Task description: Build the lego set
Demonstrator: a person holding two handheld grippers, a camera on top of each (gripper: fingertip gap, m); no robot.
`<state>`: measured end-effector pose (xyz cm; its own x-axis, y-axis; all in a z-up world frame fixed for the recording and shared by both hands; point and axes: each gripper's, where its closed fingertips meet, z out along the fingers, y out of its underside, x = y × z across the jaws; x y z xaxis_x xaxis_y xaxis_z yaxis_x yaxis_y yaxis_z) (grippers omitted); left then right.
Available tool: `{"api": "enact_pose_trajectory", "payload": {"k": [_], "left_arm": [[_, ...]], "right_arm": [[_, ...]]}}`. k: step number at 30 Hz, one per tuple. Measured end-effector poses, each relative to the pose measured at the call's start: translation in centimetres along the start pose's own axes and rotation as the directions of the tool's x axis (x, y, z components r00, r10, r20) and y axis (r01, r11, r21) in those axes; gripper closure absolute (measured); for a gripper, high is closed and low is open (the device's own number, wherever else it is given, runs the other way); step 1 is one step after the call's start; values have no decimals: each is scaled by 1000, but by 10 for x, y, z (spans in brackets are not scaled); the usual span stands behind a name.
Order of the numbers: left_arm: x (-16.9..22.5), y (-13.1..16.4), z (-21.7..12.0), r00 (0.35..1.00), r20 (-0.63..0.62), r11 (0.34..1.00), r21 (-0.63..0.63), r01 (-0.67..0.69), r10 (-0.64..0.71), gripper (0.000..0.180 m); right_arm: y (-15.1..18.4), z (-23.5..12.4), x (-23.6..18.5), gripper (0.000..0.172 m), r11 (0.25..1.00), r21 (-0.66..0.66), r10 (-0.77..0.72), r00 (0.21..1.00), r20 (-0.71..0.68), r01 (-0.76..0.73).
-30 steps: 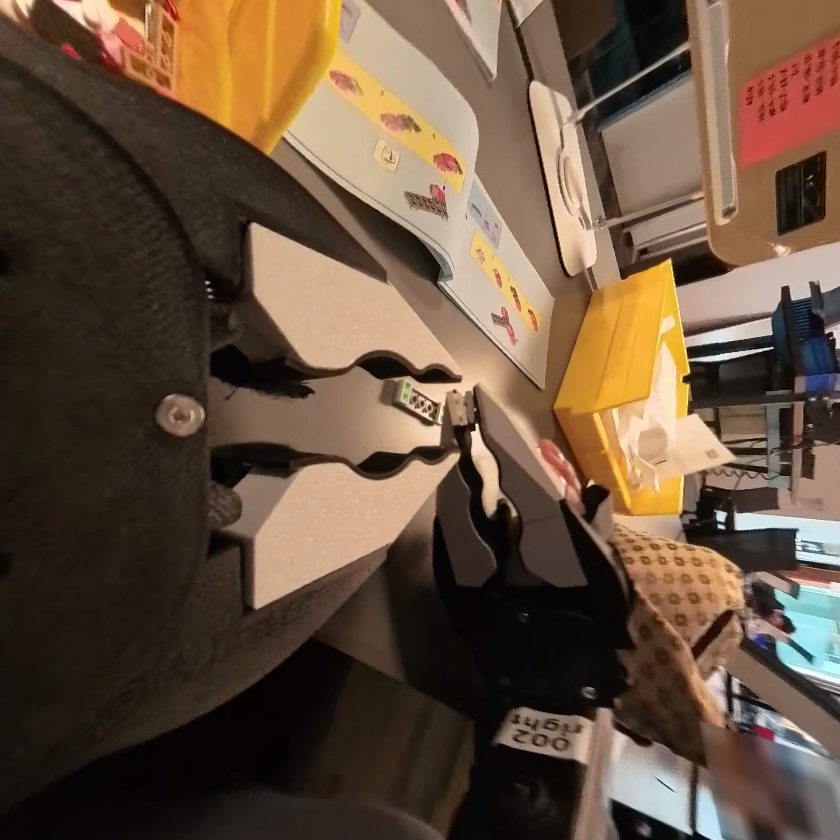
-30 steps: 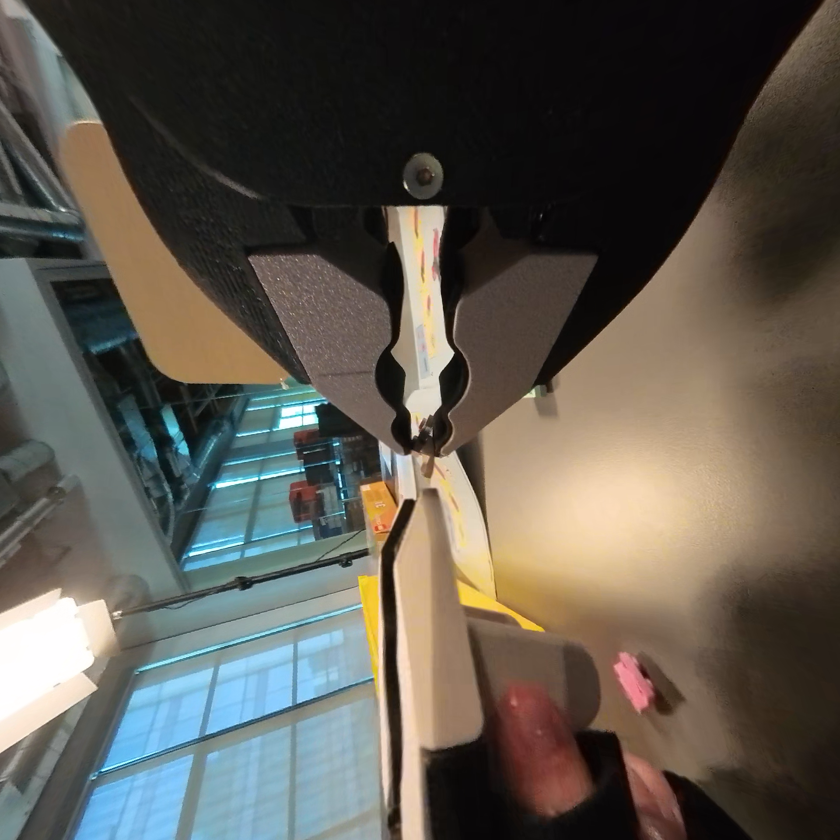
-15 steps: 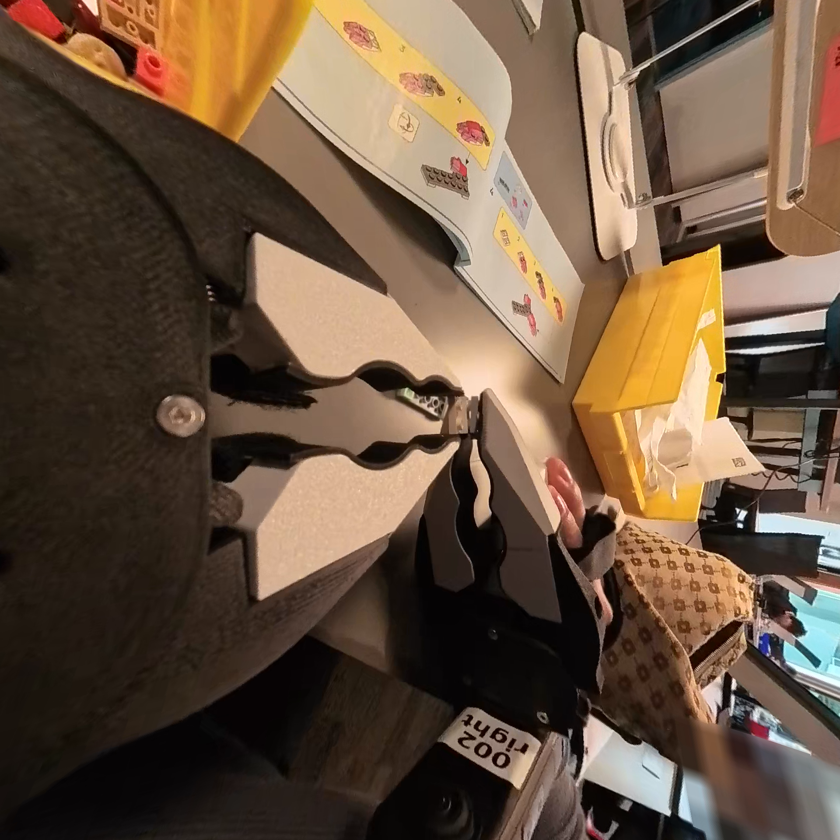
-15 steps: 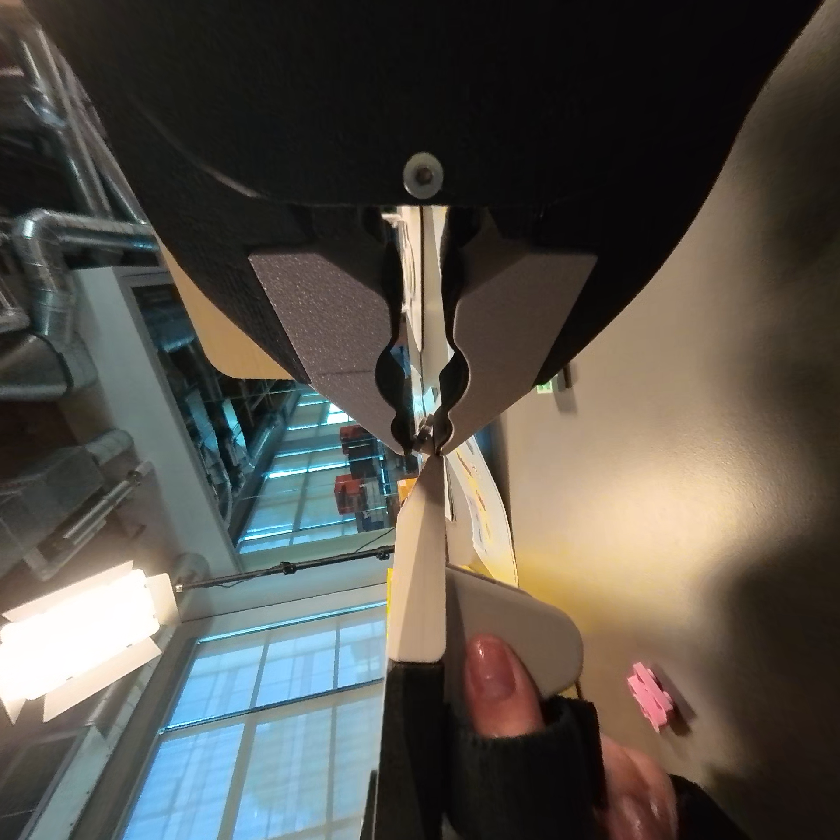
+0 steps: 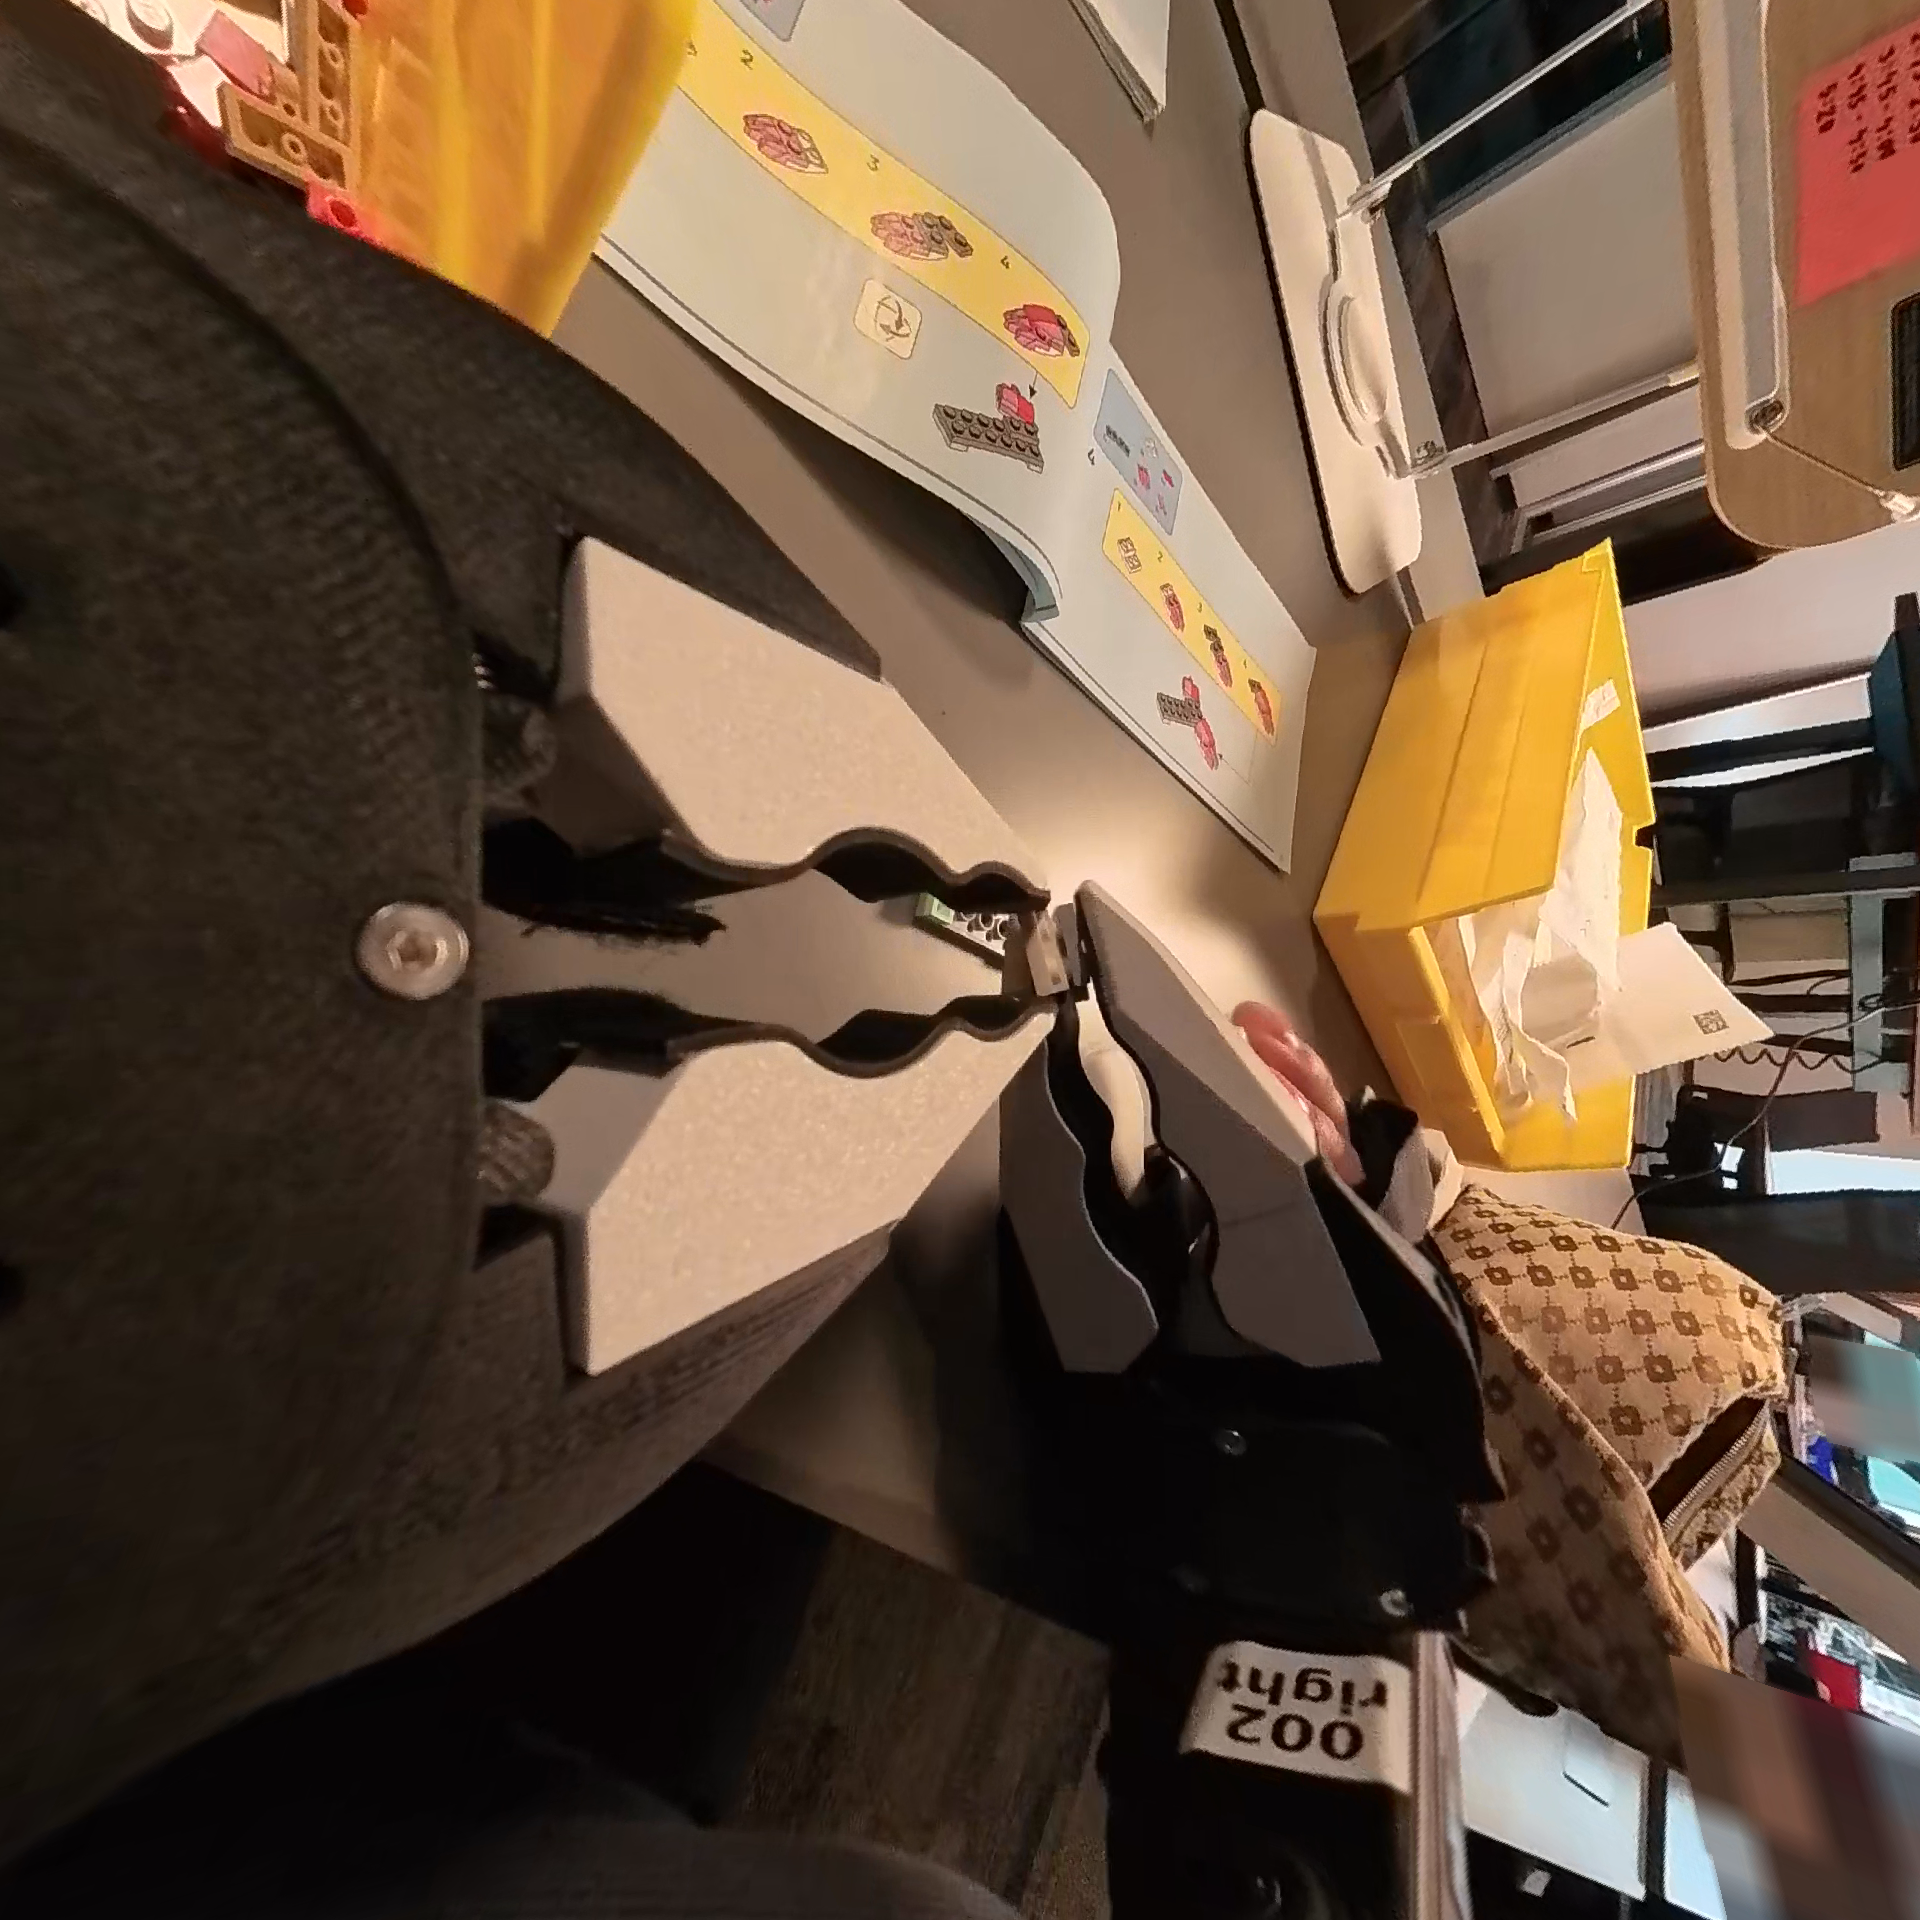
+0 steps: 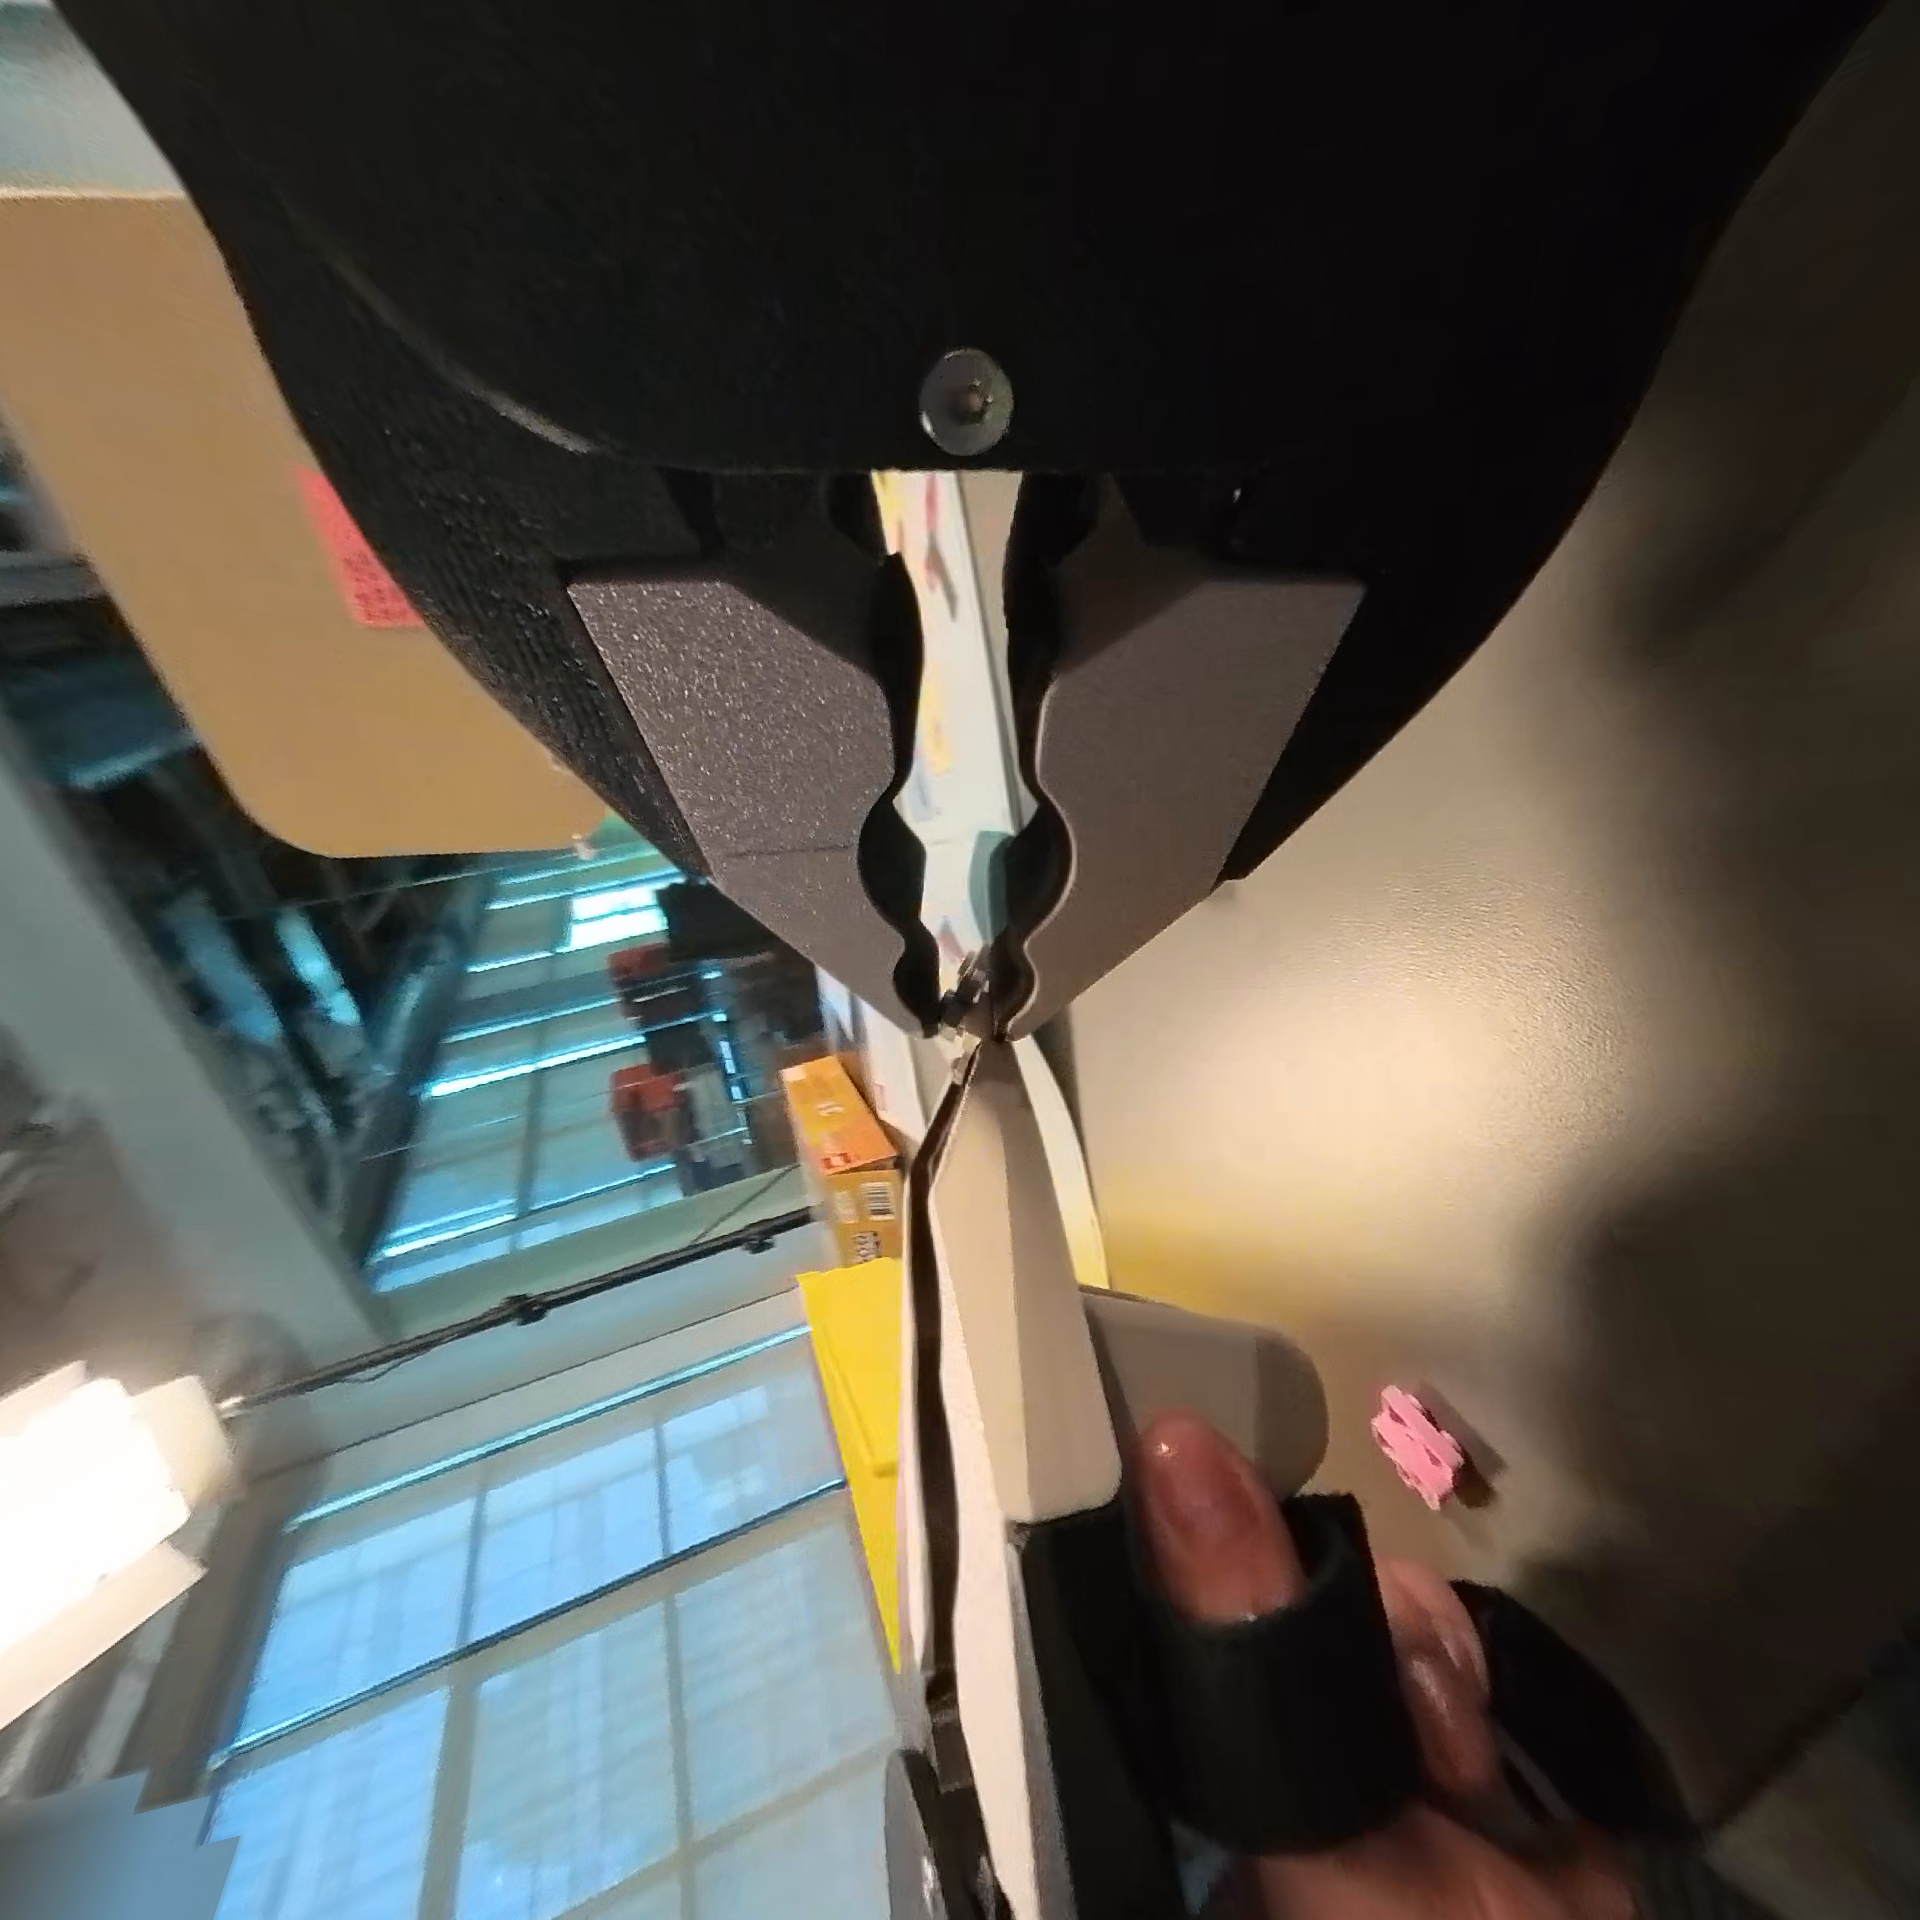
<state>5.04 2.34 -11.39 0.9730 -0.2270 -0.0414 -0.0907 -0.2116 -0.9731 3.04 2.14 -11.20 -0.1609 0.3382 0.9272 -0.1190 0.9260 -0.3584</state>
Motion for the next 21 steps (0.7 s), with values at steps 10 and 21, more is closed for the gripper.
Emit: {"api": "enact_pose_trajectory", "payload": {"k": [10, 21], "left_arm": [[1, 2, 1, 1000, 0, 1000, -12, -7, 7, 166], [-3, 1, 1, 999, 20, 999, -8, 45, -45, 166]], "right_arm": [[0, 0, -2, 163, 997, 19, 77, 996, 37, -78], [2, 1, 2, 166, 998, -51, 37, 999, -12, -38]]}}
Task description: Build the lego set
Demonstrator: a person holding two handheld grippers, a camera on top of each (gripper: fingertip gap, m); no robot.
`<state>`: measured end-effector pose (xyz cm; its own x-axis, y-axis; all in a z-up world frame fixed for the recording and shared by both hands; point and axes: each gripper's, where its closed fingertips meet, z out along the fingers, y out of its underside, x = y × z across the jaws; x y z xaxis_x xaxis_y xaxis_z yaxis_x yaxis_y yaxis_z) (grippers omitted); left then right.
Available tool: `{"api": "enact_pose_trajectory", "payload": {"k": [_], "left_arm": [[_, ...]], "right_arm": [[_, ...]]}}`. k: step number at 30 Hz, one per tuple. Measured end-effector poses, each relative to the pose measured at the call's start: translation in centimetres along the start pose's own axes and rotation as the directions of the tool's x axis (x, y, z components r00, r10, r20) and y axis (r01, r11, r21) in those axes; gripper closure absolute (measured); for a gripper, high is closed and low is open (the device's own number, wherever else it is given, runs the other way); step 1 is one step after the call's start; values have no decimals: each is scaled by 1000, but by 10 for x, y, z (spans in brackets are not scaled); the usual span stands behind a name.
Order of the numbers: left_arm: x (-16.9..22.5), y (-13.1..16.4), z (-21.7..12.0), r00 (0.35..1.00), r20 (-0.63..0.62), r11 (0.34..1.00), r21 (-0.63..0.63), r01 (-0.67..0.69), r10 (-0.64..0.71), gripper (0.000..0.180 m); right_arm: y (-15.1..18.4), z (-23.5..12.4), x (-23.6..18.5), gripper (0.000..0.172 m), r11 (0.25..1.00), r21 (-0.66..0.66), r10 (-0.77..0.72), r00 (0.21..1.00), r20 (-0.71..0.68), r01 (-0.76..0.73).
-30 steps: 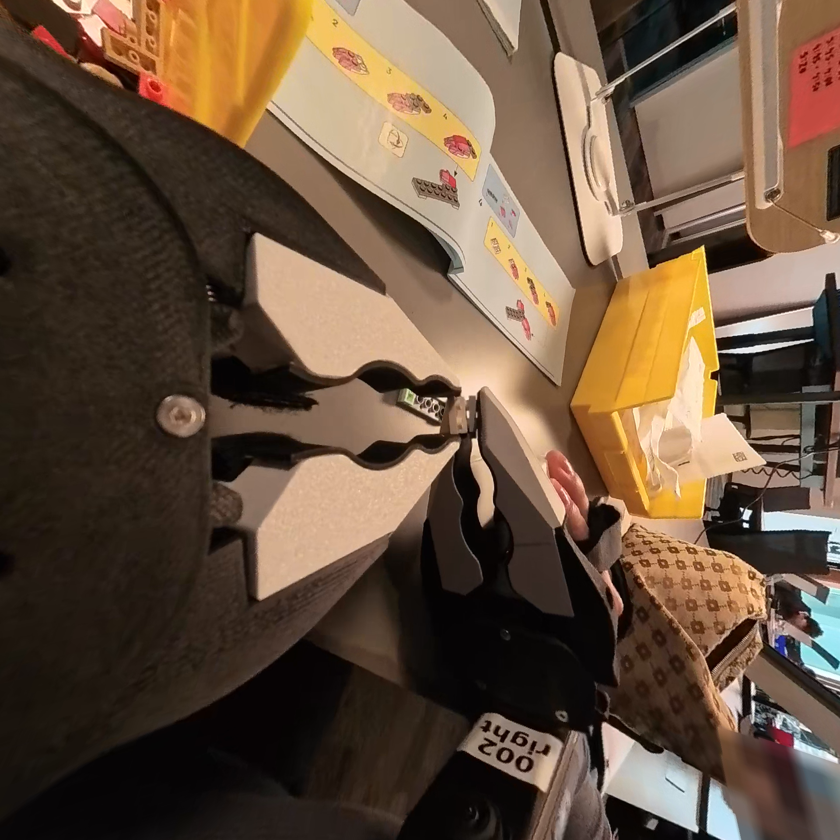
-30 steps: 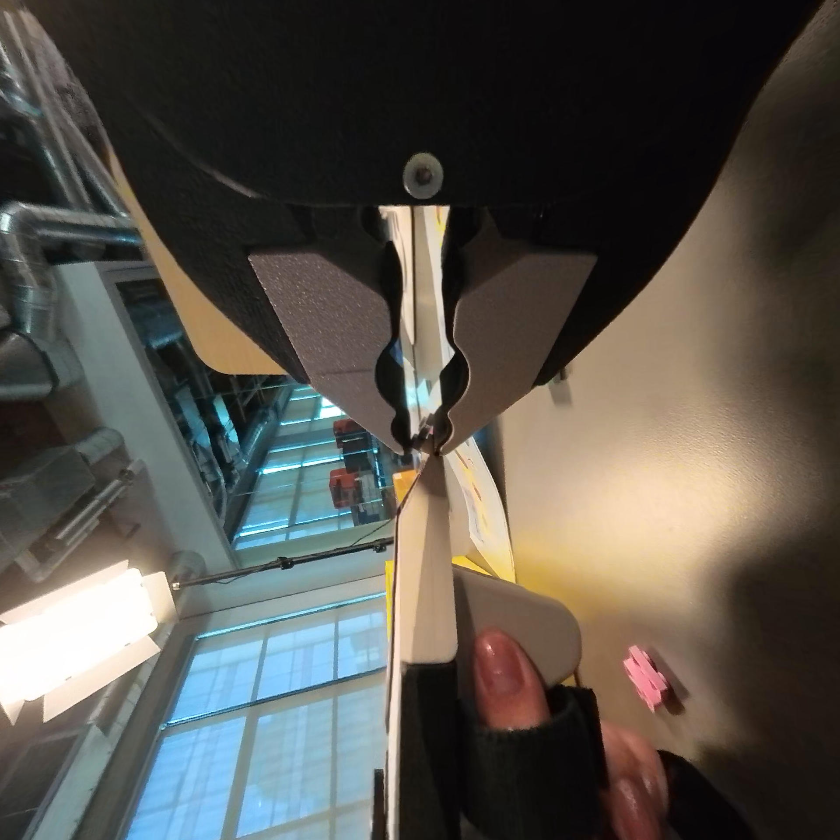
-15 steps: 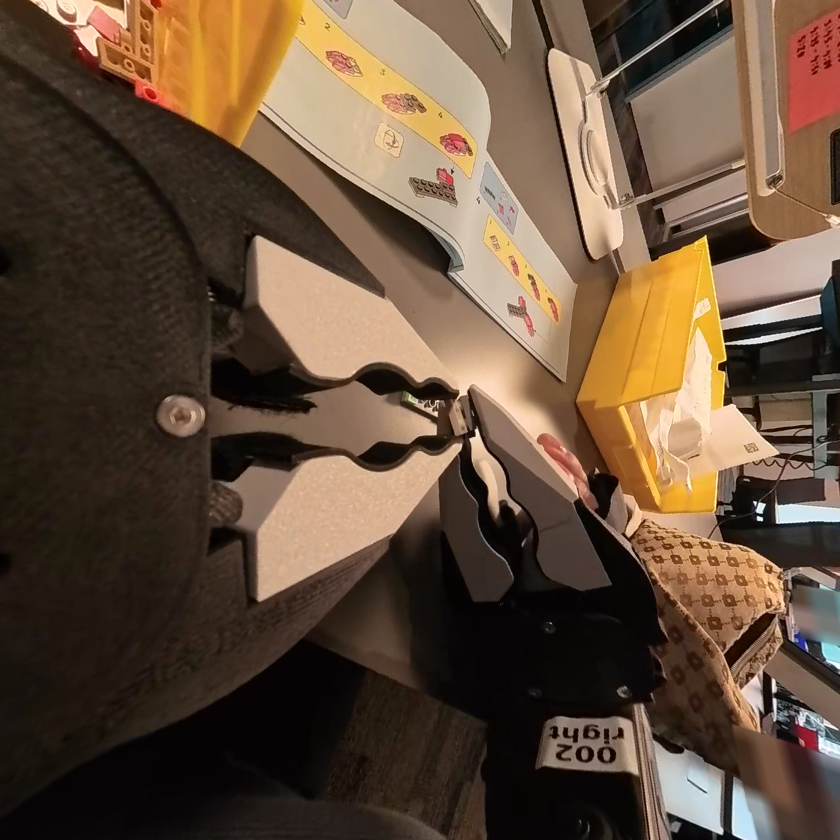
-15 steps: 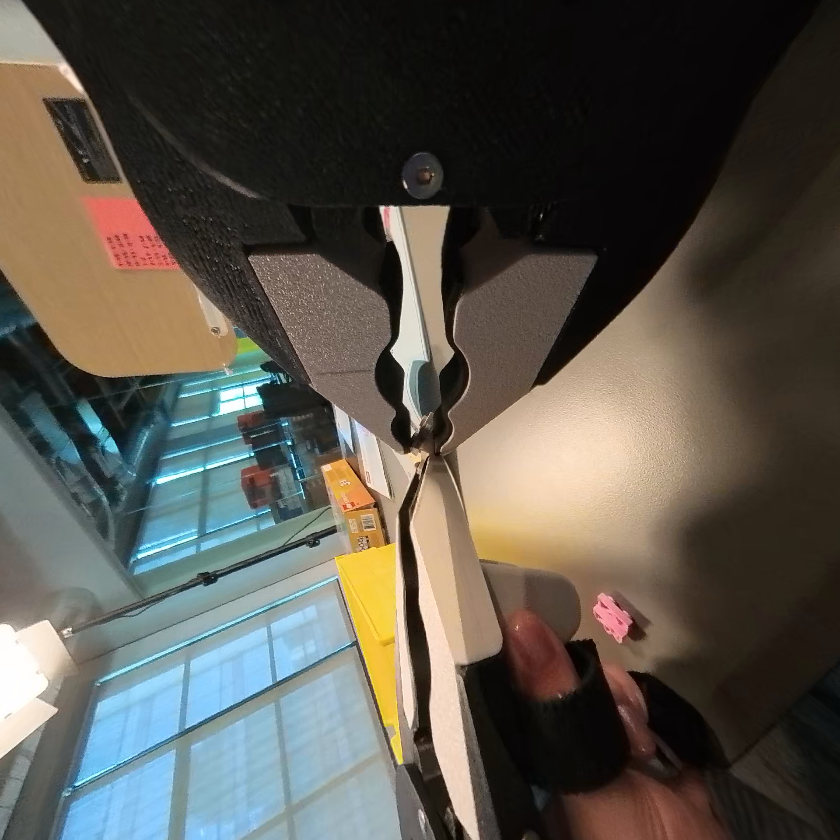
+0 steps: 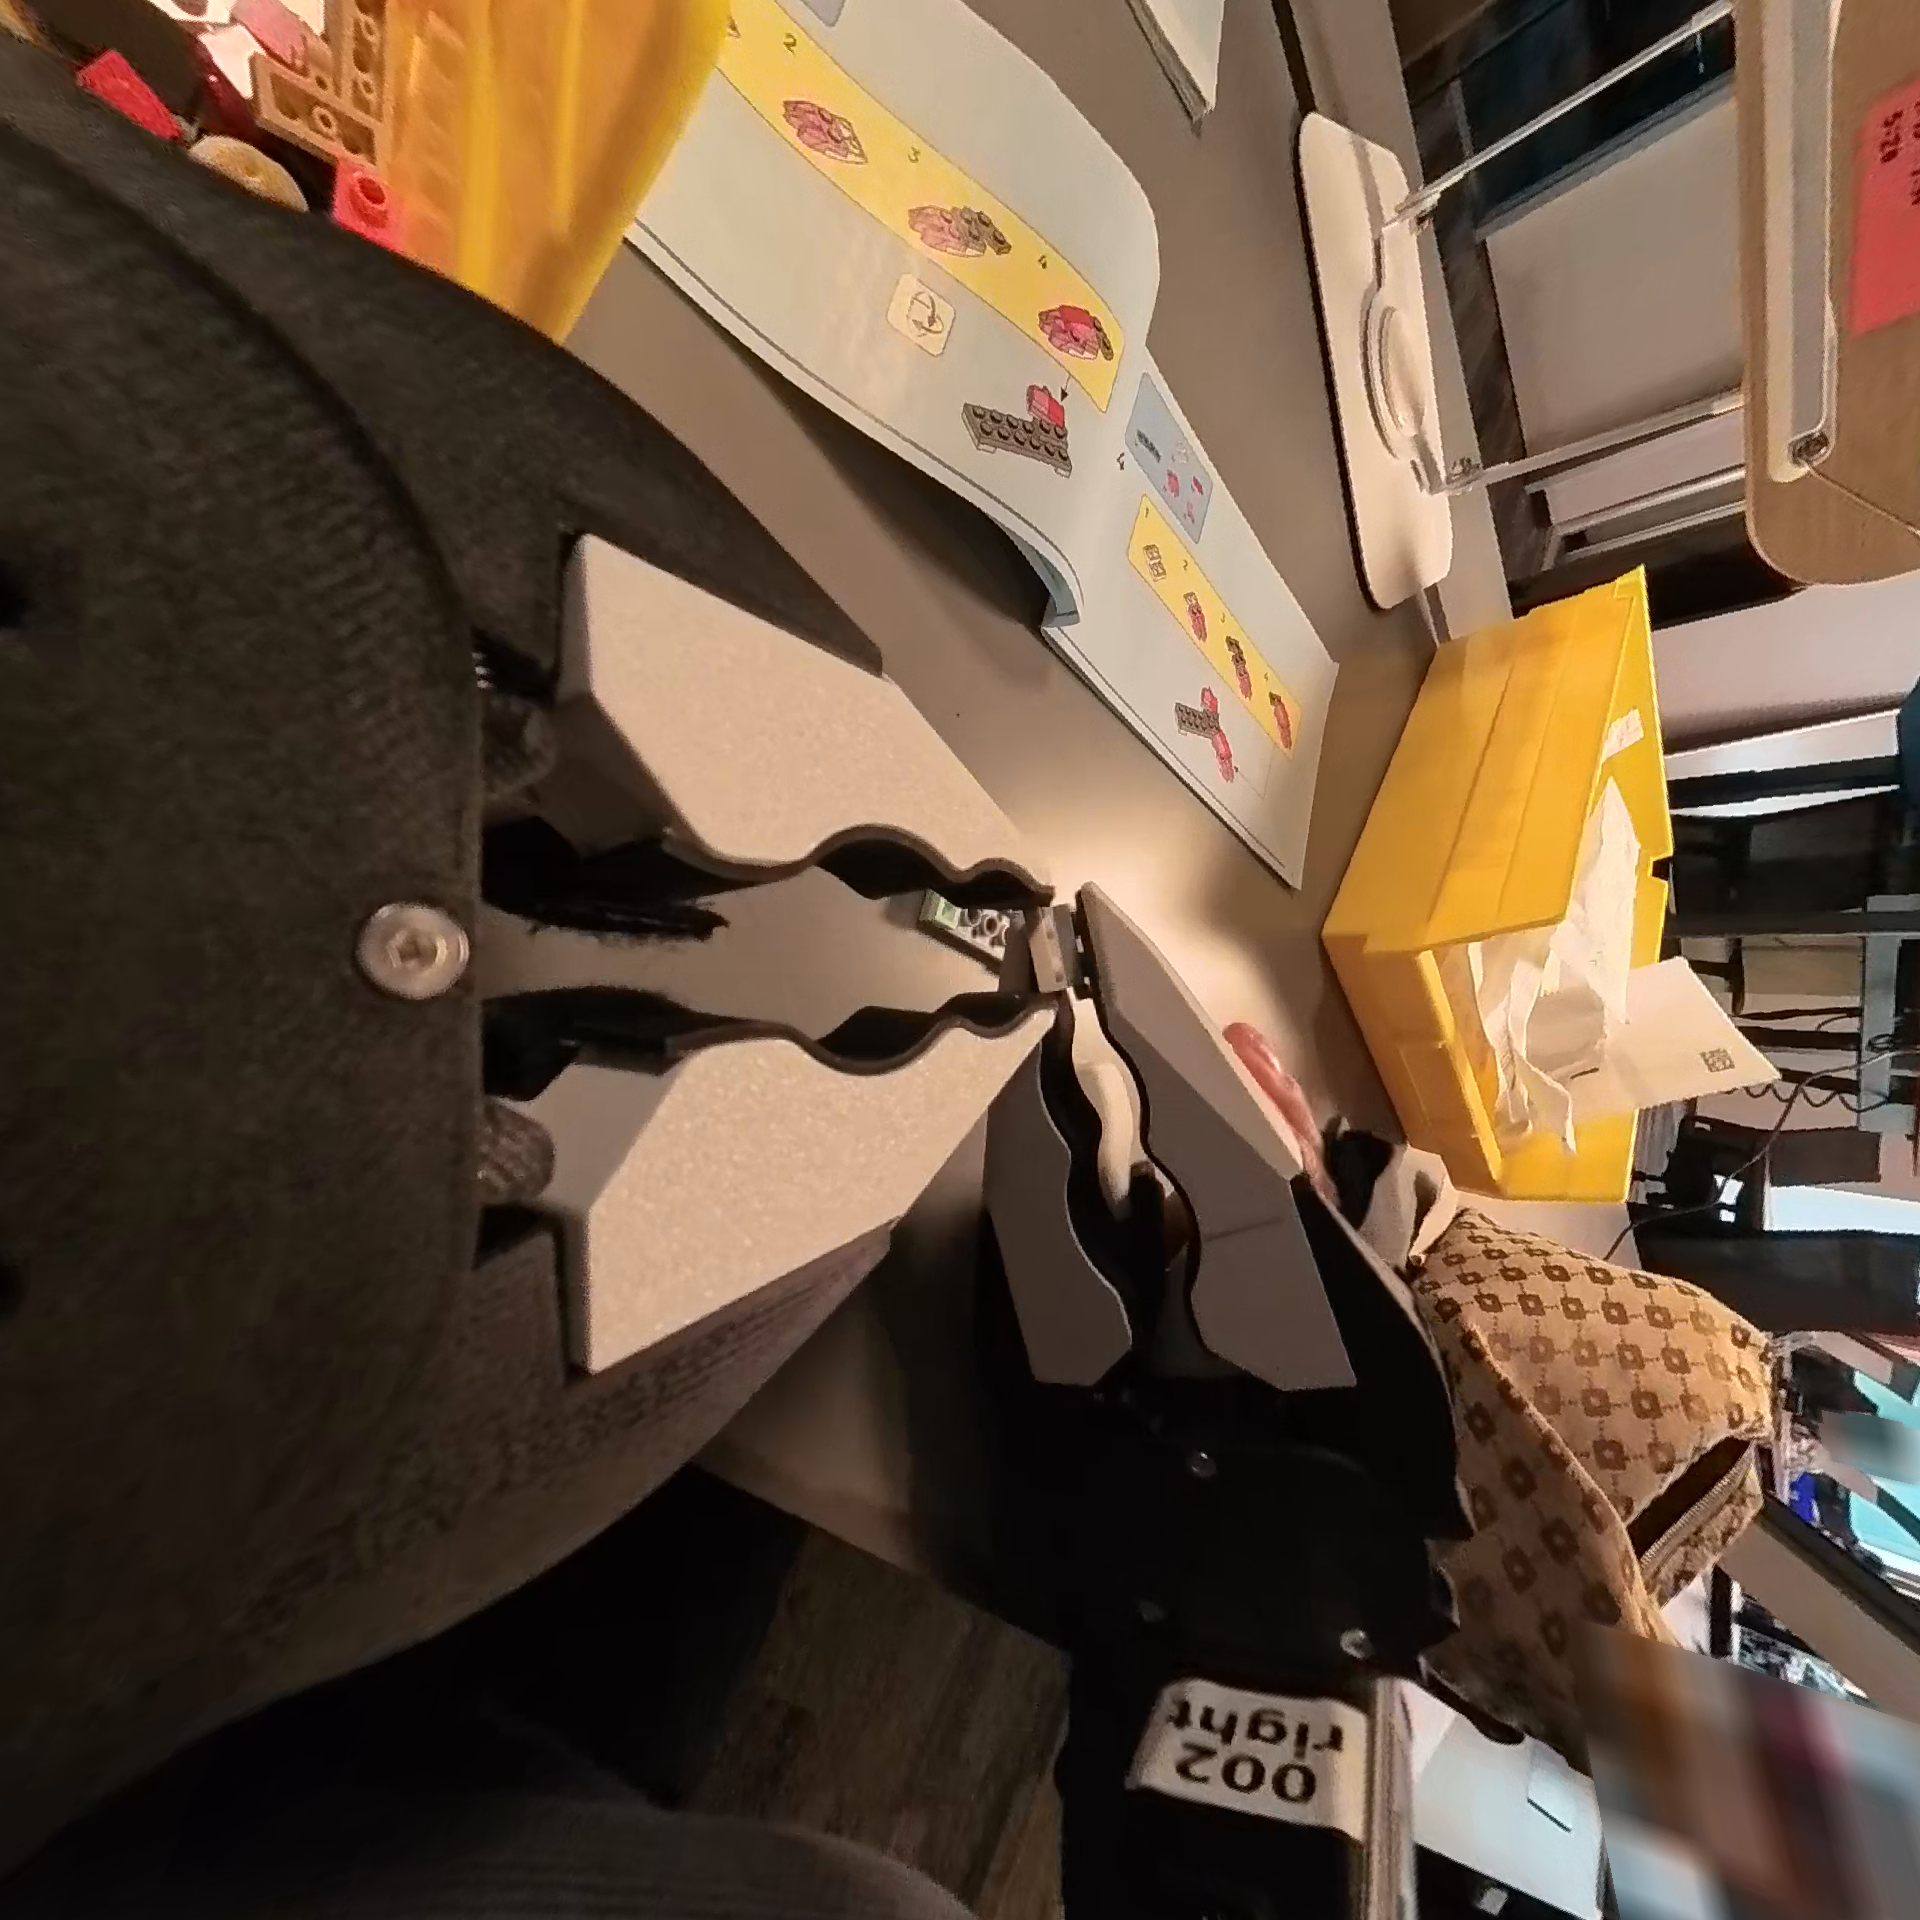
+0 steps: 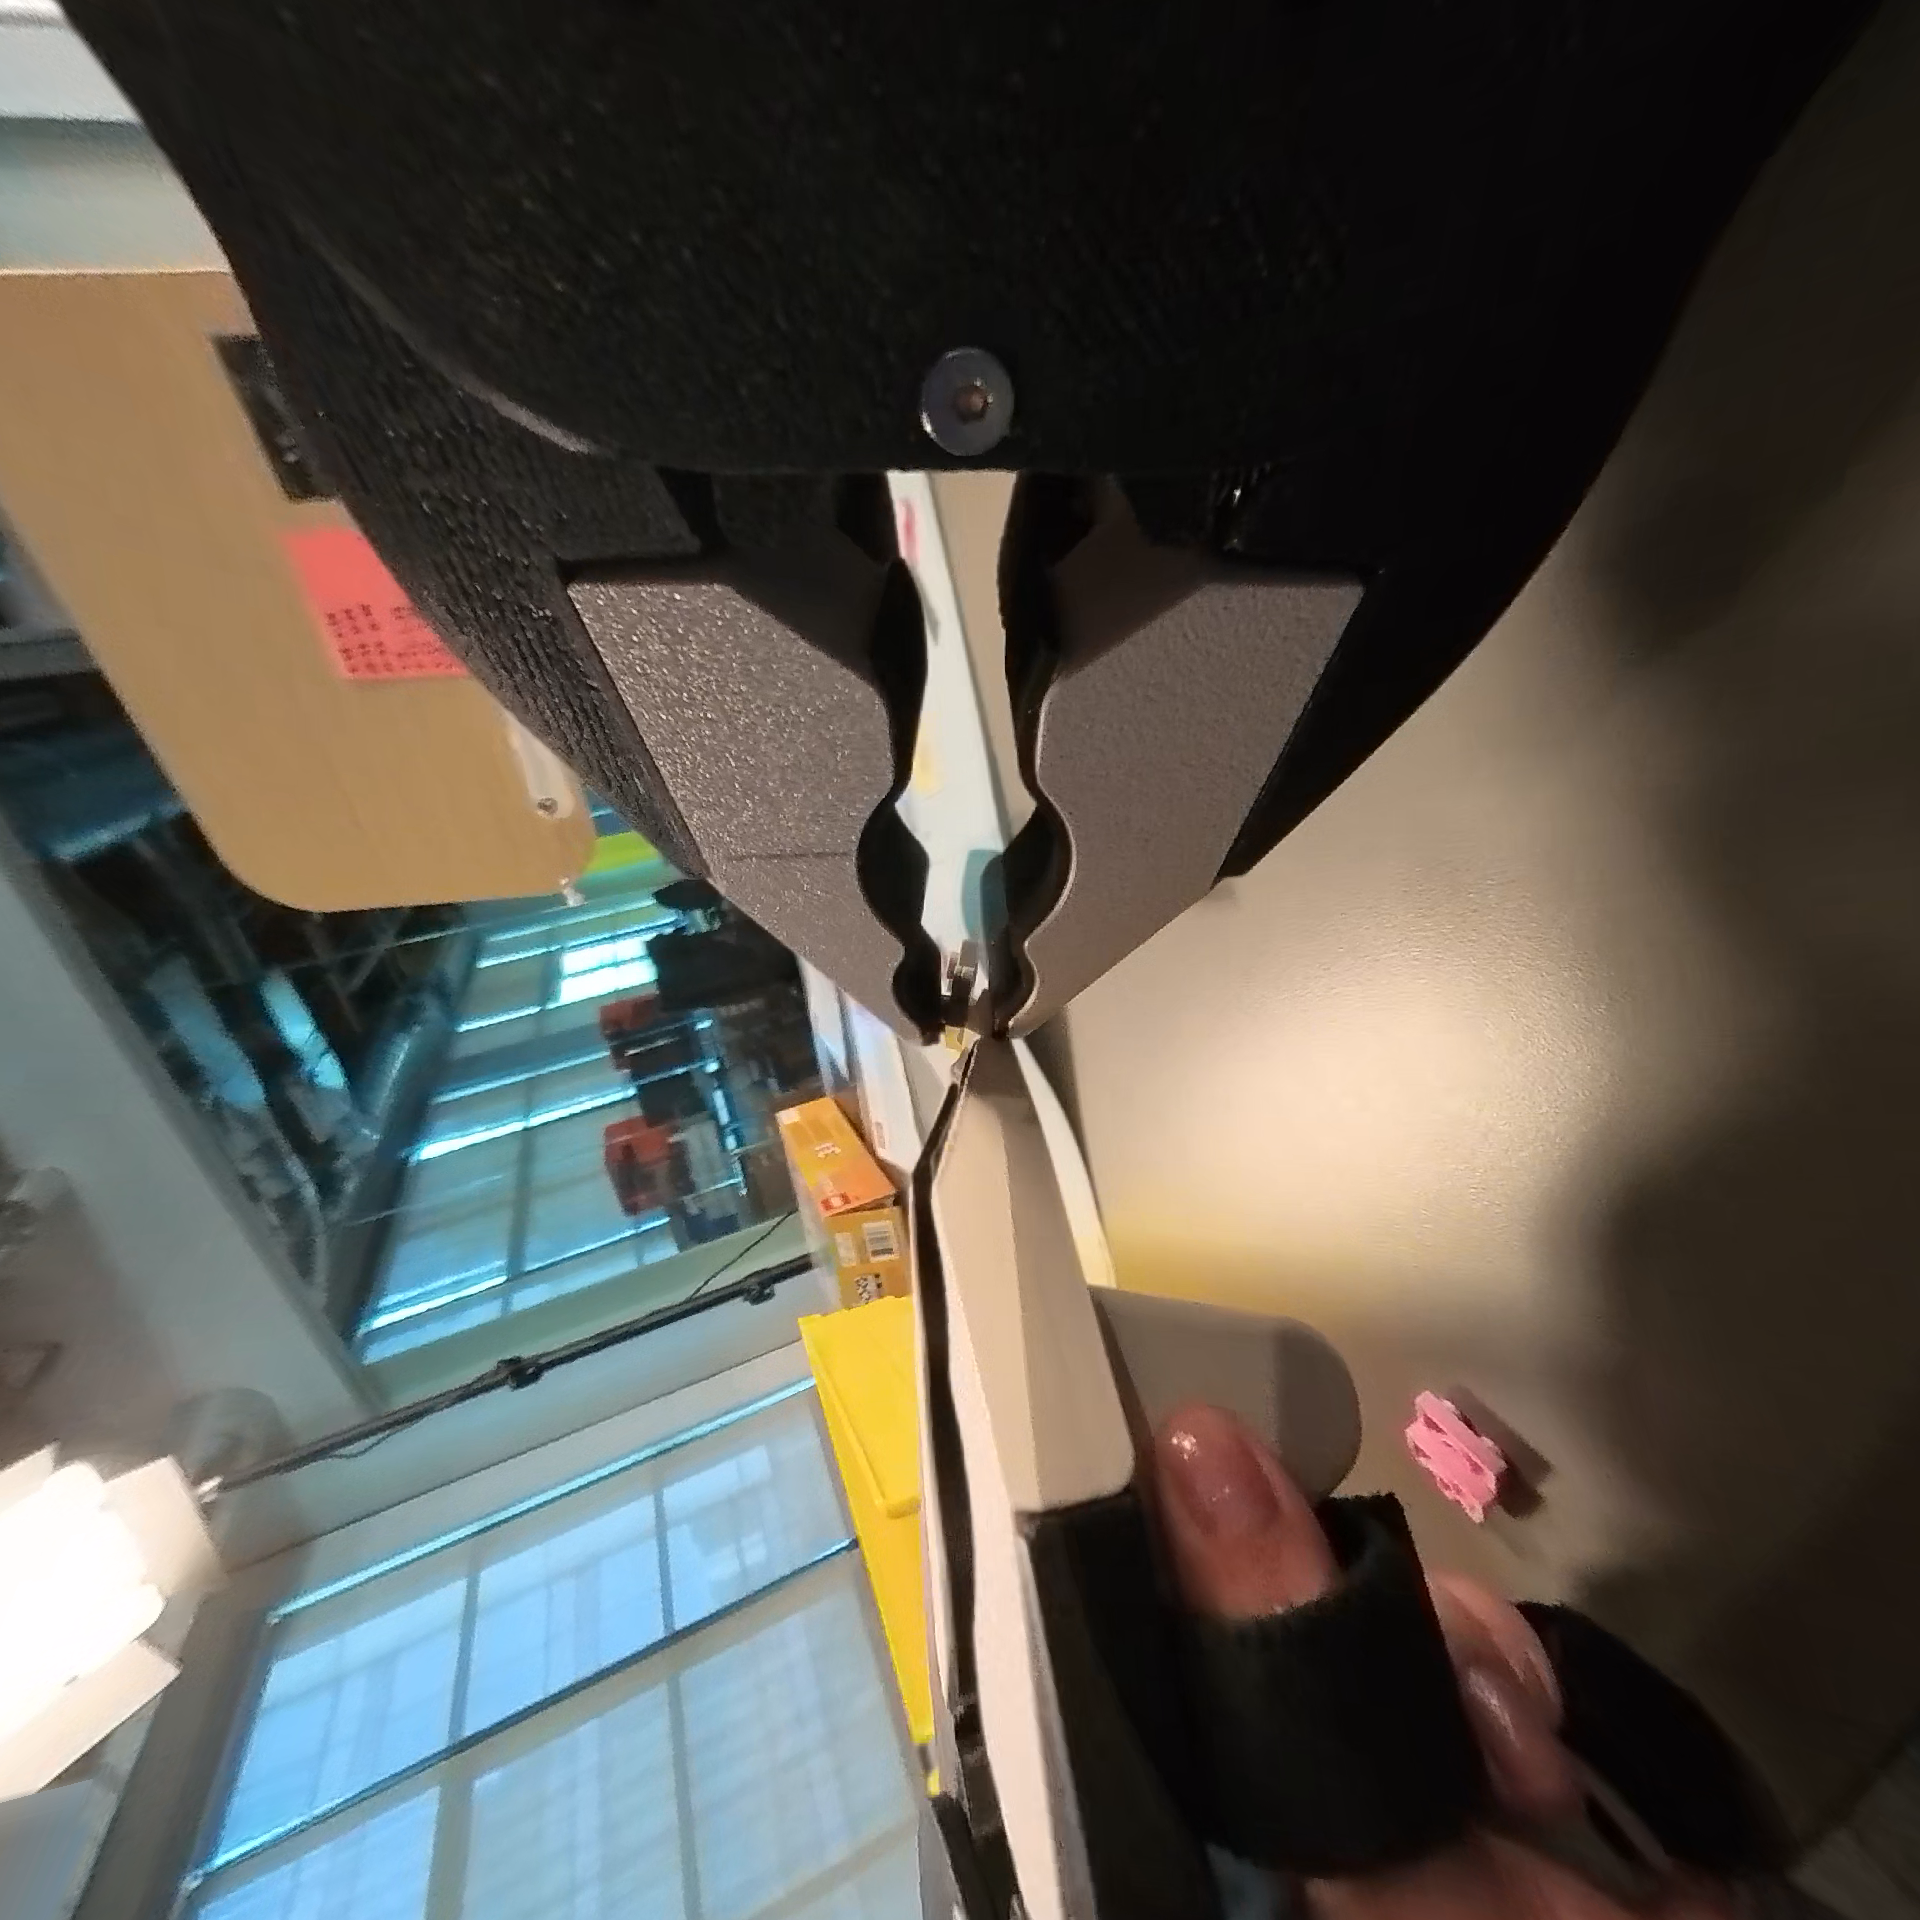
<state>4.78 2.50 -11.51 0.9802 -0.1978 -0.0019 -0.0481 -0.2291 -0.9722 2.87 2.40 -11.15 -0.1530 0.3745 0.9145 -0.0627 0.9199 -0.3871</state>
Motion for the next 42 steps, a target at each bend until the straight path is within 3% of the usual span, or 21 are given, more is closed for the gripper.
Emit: {"api": "enact_pose_trajectory", "payload": {"k": [9, 13, 18, 26, 29, 32, 36, 42], "left_arm": [[-10, -4, -1, 997, 80, 1000, 23, 0, -2, 165], [-15, -7, -4, 993, 115, 999, 47, -4, -2, 166], [-20, -4, -3, 990, 139, 1000, 23, -13, 10, 165], [-36, -8, -23, 971, 238, 999, 35, -17, 8, 165], [-38, -10, -31, 967, 253, 999, 47, -21, 9, 165], [-40, -18, -42, 958, 285, 996, 75, -51, 28, 165], [-45, -37, -65, 938, 346, 985, 146, -93, 37, 166], [-40, -48, -83, 949, 315, 968, 236, -88, 9, 166]], "right_arm": [[7, 5, 4, 164, 997, -10, 81, 996, -45, -81], [7, 3, 5, 154, 998, -13, 64, 996, -64, -65], [9, 4, 5, 162, 998, -25, 53, 996, -69, -55], [41, 6, 3, 160, 961, -113, 254, 967, 8, -252], [60, 7, 0, 159, 878, -175, 463, 884, 72, -445], [73, 10, -3, 157, 745, -251, 660, 737, 145, -617], [82, 15, -17, 149, 585, -397, 811, 508, 291, -707], [86, 28, -32, 139, 621, -435, 766, 387, 514, -652]]}}
